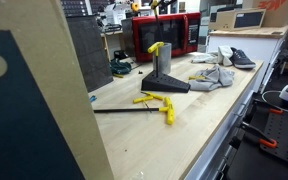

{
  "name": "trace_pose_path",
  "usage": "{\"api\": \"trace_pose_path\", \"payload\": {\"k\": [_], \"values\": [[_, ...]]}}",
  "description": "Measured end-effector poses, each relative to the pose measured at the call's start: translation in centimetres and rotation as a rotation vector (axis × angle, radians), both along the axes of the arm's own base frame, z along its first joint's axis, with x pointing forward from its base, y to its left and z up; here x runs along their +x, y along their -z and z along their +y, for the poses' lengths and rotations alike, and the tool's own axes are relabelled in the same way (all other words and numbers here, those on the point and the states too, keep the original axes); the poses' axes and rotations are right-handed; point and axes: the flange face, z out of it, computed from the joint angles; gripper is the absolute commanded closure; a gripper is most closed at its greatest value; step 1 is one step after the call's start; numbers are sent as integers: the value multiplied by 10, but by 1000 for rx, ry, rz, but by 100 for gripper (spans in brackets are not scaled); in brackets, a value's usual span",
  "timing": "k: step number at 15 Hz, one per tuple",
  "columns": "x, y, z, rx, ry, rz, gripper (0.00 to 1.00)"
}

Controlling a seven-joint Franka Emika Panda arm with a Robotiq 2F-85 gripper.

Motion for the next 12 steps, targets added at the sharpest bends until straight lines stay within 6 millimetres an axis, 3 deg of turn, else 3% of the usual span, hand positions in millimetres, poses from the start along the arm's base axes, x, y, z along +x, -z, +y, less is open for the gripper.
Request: {"api": "trace_pose_path", "payload": {"k": [5, 12], "values": [[4, 12, -18, -35, -10, -1, 94], [11, 45, -48, -28, 4, 10, 94]]}}
